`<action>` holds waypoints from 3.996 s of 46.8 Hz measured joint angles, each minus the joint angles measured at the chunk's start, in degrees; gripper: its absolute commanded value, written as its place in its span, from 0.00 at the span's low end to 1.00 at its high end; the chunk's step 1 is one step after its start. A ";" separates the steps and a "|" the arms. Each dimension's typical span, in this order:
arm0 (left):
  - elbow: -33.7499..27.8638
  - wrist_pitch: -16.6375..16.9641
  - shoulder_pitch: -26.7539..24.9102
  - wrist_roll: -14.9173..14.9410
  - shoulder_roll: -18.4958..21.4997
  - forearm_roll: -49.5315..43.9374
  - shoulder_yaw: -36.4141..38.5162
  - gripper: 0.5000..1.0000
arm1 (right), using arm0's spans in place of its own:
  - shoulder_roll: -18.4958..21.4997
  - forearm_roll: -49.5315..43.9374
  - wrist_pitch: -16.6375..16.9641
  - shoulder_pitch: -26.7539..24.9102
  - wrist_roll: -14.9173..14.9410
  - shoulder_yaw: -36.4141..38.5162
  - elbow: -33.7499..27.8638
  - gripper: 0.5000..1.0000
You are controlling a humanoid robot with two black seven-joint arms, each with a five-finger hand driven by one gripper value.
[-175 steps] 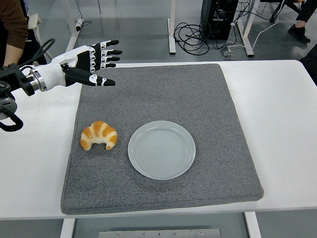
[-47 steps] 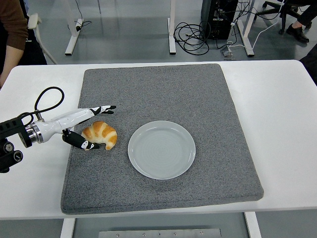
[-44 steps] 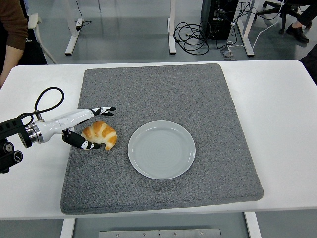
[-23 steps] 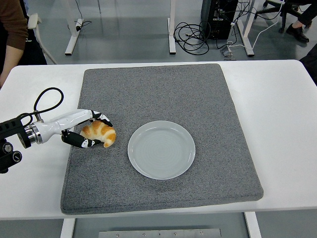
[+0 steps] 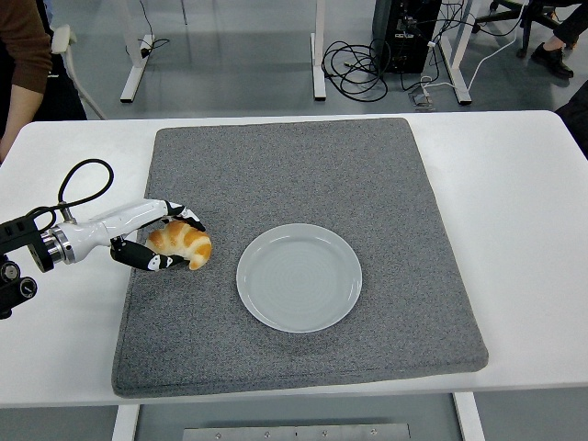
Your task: Place the bread on the plate
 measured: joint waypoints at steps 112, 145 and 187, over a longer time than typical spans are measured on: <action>-0.17 5.72 -14.85 0.01 -19.41 4.64 11.71 0.00 | 0.00 0.00 0.00 0.25 0.00 -0.09 -0.19 1.00; -0.10 10.81 -9.69 0.00 -19.41 5.91 11.71 0.00 | 0.00 0.00 0.00 0.27 0.00 -0.09 -0.20 1.00; 0.79 10.74 -8.73 0.00 -19.83 2.19 11.10 0.46 | 0.00 0.00 0.00 0.56 0.00 -0.06 -0.09 1.00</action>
